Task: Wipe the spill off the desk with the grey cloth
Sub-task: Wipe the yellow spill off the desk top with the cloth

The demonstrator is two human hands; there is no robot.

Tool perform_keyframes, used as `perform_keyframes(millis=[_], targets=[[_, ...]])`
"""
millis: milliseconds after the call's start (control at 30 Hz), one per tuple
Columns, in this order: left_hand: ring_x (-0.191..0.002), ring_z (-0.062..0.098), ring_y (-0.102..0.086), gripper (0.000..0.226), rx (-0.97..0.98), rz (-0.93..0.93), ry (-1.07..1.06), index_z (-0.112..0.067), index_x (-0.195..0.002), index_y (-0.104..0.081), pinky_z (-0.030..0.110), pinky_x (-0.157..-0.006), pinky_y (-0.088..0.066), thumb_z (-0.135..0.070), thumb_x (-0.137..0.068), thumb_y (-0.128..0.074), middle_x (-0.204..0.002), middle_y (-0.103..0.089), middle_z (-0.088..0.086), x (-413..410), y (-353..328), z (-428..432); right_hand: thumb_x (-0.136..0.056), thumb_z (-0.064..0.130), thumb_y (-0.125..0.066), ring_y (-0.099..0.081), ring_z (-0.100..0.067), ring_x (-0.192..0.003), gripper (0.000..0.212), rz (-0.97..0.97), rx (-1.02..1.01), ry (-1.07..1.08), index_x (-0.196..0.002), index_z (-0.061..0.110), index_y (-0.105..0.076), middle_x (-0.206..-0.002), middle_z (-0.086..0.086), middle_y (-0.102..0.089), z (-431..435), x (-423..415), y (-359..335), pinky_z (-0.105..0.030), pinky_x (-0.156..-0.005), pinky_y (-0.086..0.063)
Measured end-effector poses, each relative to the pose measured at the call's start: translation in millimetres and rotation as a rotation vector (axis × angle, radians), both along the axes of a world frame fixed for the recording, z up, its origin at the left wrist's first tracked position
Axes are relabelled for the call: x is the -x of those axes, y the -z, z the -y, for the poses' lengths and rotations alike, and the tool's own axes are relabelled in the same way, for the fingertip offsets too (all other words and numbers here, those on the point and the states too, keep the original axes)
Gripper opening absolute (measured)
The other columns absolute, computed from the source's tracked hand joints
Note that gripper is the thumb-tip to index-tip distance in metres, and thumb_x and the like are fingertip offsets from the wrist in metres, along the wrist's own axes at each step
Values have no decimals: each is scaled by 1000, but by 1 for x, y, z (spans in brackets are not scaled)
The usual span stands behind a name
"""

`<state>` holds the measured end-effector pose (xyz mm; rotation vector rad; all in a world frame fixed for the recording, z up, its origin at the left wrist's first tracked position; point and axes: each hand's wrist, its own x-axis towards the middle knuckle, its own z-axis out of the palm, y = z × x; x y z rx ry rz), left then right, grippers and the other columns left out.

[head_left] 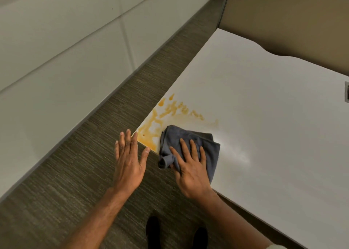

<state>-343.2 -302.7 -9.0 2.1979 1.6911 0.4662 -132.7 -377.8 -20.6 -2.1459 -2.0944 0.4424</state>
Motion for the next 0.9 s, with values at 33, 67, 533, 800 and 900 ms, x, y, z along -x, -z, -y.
perform_keyframes(millis=[33, 67, 533, 800, 900], targets=[[-161, 25, 8, 92, -1, -16, 8, -11, -164, -14, 45, -130, 5, -74, -98, -4, -173, -1, 10, 2, 1, -1, -96, 47, -35, 26, -23, -154, 71, 11, 1, 22, -159, 45, -2, -170, 5, 15, 8, -9, 0, -56, -122, 11], [-161, 25, 9, 91, -6, -35, 17, -11, -164, -11, 46, -130, 5, -74, -98, -3, -173, 0, 10, 3, 2, -3, -96, 49, -31, 25, -23, -154, 69, 28, 4, 63, -159, 45, -3, -170, 5, 15, 13, -19, -1, -56, -123, 10], [-161, 29, 1, 83, -6, -179, 54, -7, -164, -16, 51, -131, -5, -63, -103, -16, -173, -6, 13, 36, 22, -5, -102, 63, -17, 20, -31, -155, 64, 11, 29, 126, -160, 41, -3, -171, 0, 10, -66, 15, -12, -56, -125, 10], [-162, 29, 4, 81, 2, -223, 68, -11, -165, -11, 51, -131, -4, -63, -104, -18, -173, -2, 12, 47, 28, -12, -100, 63, -15, 16, -30, -156, 65, 25, -3, 213, -160, 40, -8, -172, -2, 5, -59, 23, -4, -55, -125, 10], [-162, 29, 1, 79, -4, -231, 57, -10, -165, -13, 52, -131, -7, -61, -105, -22, -173, -4, 13, 53, 30, -14, -99, 64, -10, 16, -33, -156, 67, 7, -17, 219, -161, 38, -9, -172, -4, 5, -88, 48, -3, -56, -124, 11]])
